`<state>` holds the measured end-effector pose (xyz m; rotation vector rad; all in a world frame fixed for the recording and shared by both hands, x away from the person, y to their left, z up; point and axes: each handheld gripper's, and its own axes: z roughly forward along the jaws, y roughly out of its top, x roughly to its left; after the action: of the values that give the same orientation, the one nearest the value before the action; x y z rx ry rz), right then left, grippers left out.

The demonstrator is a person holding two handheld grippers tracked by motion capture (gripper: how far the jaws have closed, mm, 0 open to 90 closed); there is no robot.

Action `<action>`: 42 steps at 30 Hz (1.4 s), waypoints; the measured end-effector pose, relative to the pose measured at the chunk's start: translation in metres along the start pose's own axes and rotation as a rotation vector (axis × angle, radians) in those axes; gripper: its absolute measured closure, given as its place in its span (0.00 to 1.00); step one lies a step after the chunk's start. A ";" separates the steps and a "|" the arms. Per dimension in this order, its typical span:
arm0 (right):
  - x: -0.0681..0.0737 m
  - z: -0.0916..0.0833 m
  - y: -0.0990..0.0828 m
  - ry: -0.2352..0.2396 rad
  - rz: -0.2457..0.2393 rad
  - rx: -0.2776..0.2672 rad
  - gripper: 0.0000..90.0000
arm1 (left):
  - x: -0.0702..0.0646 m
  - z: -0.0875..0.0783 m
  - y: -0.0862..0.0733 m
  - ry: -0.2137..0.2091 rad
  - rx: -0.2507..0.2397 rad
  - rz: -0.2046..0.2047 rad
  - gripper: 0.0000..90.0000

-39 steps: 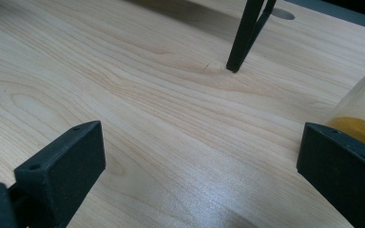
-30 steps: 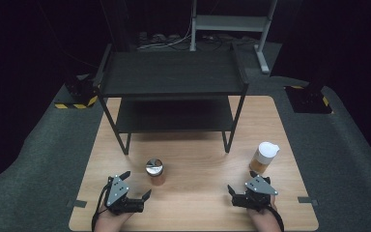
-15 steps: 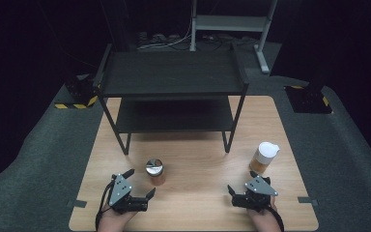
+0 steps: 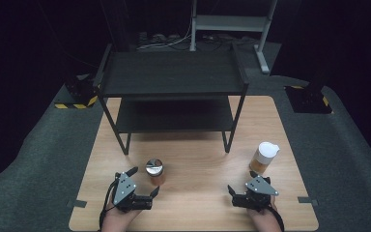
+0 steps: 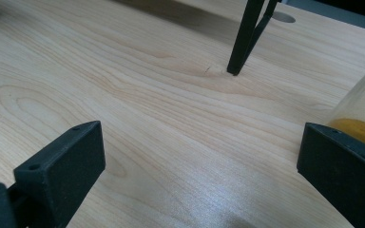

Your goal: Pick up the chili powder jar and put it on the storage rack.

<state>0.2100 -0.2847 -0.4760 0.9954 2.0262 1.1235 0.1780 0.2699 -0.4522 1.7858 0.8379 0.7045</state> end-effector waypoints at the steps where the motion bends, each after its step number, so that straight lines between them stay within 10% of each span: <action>1: 0.000 0.000 0.000 0.001 0.000 0.000 0.01 | 0.000 0.000 0.001 0.001 -0.001 0.004 0.00; 29: -0.002 -0.001 -0.001 0.011 -0.001 -0.008 0.01 | 0.006 0.033 0.006 0.017 -0.002 -0.080 0.03; 42: -0.002 -0.001 -0.002 0.016 -0.006 -0.009 0.01 | 0.014 0.041 -0.002 -0.011 -0.025 -0.096 0.25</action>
<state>0.2104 -0.2875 -0.4767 0.9788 2.0337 1.1394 0.2178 0.2596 -0.4667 1.7135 0.8974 0.6394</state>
